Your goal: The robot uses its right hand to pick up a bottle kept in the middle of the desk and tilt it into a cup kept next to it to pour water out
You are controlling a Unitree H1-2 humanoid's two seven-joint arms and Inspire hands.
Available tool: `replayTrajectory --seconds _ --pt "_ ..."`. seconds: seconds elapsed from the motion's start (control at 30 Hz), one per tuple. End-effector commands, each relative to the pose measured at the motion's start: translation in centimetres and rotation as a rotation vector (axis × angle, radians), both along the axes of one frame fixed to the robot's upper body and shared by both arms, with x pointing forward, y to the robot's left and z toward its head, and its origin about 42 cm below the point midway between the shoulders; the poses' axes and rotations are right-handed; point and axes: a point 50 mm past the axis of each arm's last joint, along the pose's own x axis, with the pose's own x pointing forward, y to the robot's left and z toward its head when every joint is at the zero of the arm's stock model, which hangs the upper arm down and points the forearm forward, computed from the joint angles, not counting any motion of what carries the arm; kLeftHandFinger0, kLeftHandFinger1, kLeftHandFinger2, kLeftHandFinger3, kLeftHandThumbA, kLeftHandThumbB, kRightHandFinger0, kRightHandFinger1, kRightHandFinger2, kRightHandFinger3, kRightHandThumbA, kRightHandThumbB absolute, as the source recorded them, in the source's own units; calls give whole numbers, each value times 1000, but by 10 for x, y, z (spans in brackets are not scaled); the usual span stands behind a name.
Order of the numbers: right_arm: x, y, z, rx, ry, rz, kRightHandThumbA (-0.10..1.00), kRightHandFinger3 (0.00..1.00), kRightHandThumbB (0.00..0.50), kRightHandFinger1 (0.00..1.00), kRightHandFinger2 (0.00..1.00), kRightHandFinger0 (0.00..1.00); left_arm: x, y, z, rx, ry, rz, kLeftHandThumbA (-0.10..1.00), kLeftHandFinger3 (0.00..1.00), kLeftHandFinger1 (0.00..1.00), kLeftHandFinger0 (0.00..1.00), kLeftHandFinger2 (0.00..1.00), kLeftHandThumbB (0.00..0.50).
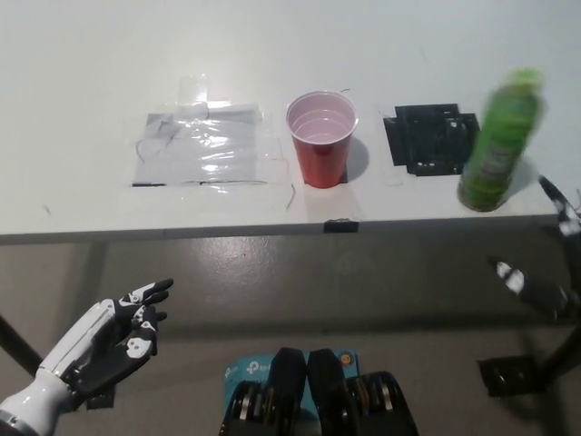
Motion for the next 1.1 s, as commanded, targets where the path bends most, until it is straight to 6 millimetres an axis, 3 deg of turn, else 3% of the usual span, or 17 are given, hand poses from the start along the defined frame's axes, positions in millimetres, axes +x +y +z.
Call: replayTrajectory --seconds 0.0,0.13,0.23,0.4,0.5,0.57,0.93,1.07 --pt "-18 21 21 168 -115 67 533 1000 338 1000 1000 737 3 7 13 41 -54 -21 787 1000 1000 934 1000 185" --pt "-21 35 25 135 -119 112 538 1000 331 973 1000 694 0 6 10 42 -44 -18 796 1000 1000 908 1000 197" --pt "-25 40 22 122 -109 167 575 1000 353 953 1000 655 0 5 9 32 -47 -19 776 1000 1000 905 1000 178" --pt "-22 35 8 132 -34 309 568 1000 351 1000 1000 704 0 5 9 28 -43 -18 754 1000 1000 918 1000 170" --pt "-19 36 4 167 -14 341 593 1000 393 1000 1000 706 0 5 8 22 -48 -22 732 1000 1000 919 1000 133" --pt "-22 38 -1 181 -7 354 594 1000 388 963 1000 657 -3 6 6 22 -41 -23 728 1000 1000 918 1000 143" --pt "-10 35 1 217 21 345 609 1000 400 998 1000 752 -1 6 9 35 -50 -26 770 1000 1000 918 1000 166" --pt "-10 35 4 202 21 342 612 1000 409 958 1000 709 0 4 8 23 -47 -27 759 1000 1000 930 1000 168"
